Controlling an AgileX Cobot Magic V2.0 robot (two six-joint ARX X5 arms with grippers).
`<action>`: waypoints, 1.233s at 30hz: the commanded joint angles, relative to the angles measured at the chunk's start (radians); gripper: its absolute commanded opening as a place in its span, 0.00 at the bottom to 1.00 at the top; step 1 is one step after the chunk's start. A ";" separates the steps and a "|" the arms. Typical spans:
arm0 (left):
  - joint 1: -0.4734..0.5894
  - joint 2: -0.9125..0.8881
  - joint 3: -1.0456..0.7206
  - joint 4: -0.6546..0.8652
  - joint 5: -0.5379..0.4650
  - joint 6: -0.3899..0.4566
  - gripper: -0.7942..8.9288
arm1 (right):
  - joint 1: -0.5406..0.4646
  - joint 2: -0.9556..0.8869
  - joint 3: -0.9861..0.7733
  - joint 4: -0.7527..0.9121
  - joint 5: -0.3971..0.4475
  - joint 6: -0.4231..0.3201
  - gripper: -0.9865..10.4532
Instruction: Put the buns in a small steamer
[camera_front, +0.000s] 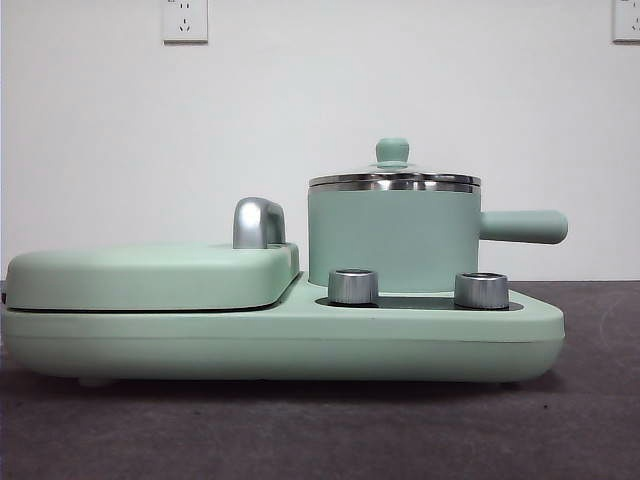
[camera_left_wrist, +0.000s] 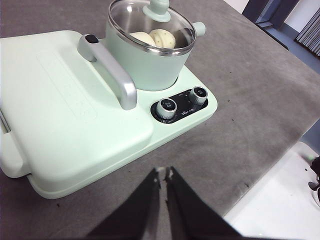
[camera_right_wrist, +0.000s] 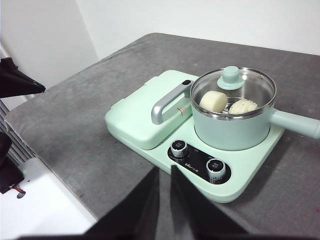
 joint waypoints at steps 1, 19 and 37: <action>-0.006 0.005 0.011 0.012 -0.005 -0.008 0.09 | 0.005 0.007 0.008 0.011 0.000 -0.010 0.10; 0.154 -0.064 -0.005 0.027 0.010 -0.002 0.09 | 0.006 0.007 0.008 0.011 0.000 -0.010 0.10; 0.627 -0.370 -0.667 0.636 -0.008 0.150 0.09 | 0.006 0.007 0.009 0.011 0.007 -0.010 0.10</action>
